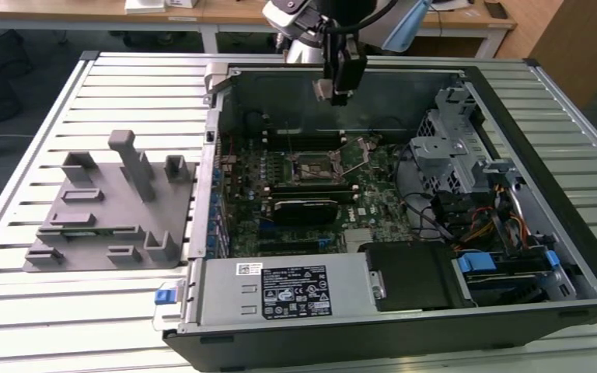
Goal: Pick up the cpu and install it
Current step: 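Place the cpu into insertion slot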
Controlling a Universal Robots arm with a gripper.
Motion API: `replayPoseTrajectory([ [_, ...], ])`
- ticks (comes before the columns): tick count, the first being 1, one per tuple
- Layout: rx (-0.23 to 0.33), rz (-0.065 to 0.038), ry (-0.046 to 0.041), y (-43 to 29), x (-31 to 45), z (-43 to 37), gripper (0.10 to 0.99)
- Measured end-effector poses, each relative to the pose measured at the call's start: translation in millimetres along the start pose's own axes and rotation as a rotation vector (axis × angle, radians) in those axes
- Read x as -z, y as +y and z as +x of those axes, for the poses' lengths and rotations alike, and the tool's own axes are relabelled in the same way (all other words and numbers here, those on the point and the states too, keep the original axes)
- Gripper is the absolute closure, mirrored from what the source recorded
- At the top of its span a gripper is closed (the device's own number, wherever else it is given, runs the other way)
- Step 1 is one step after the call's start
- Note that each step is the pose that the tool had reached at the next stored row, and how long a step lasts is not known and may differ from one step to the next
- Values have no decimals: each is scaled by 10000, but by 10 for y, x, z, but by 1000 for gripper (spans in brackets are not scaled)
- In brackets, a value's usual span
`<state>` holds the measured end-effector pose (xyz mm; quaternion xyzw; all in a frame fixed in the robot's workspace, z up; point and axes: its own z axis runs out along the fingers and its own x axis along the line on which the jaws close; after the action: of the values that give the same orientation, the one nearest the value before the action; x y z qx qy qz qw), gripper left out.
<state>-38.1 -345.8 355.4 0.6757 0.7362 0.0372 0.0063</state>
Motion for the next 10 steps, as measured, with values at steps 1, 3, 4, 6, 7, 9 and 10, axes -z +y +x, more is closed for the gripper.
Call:
replayPoseTrajectory([
  [1,-16,0,0,-1,-14,-1,541],
  [3,-82,-1,-5,-4,-30,-2,541],
  [4,-136,-3,-8,-7,-37,-3,541],
  [6,-222,-7,-14,-15,-49,-7,541],
  [7,-259,-8,-17,-19,-55,-9,541],
  [9,-295,-8,-21,-21,-65,-10,541],
  [10,-298,-8,-21,-21,-68,-10,541],
])
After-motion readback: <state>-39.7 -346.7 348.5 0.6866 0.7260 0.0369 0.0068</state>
